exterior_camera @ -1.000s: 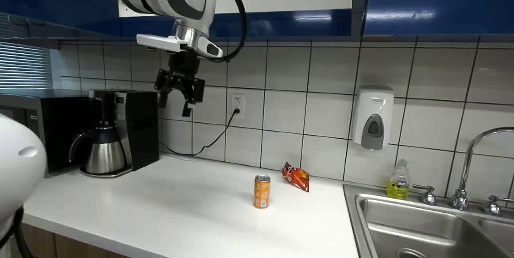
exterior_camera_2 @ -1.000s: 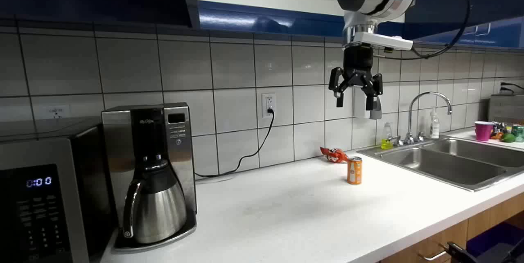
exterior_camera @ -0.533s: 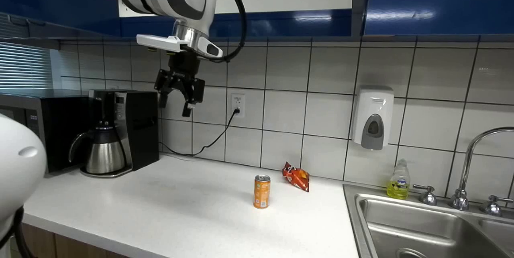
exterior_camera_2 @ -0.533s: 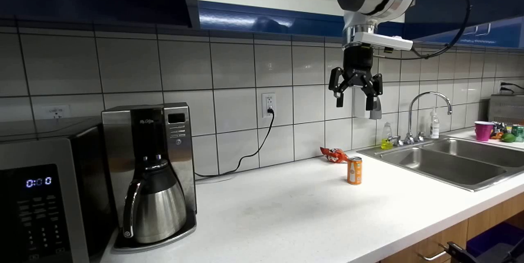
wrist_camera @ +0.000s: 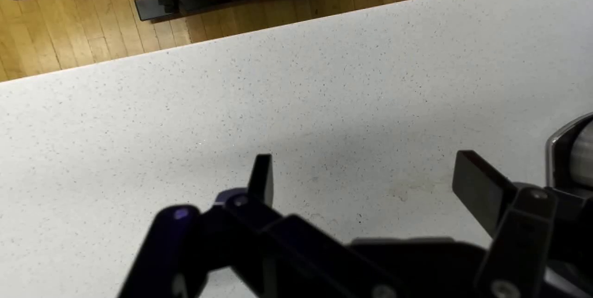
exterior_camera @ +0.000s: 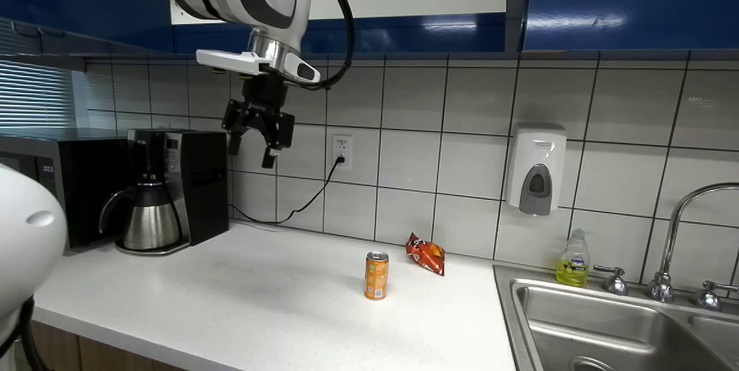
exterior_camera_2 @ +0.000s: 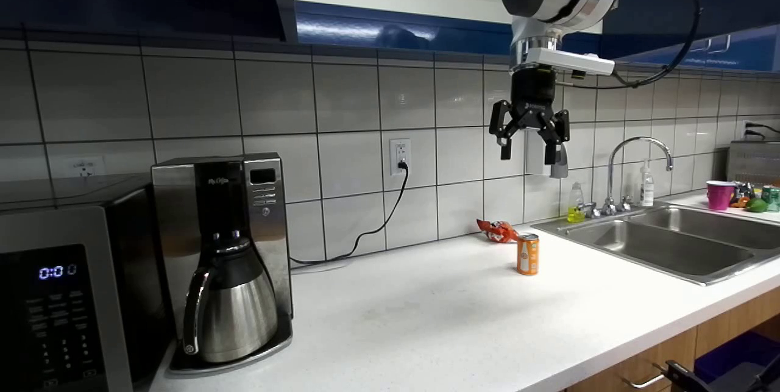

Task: Put the can inside the cupboard

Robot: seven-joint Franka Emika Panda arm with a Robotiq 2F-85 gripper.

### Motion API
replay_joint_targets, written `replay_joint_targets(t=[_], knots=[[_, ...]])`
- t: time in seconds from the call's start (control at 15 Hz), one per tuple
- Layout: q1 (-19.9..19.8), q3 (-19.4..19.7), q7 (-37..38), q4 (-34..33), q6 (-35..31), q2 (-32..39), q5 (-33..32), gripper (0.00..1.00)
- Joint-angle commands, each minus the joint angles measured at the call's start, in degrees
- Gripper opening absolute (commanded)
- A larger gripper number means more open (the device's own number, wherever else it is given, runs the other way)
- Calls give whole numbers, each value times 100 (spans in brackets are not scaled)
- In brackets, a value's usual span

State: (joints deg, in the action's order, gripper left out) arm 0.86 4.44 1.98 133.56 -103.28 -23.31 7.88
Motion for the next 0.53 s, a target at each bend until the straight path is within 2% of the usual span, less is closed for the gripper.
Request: replay_joint_targets(t=[0.0,0.47], knots=[[-103,-89,-32,-11,17,6,32,100],[-182,-12,-71,2,-173,162,11,100]])
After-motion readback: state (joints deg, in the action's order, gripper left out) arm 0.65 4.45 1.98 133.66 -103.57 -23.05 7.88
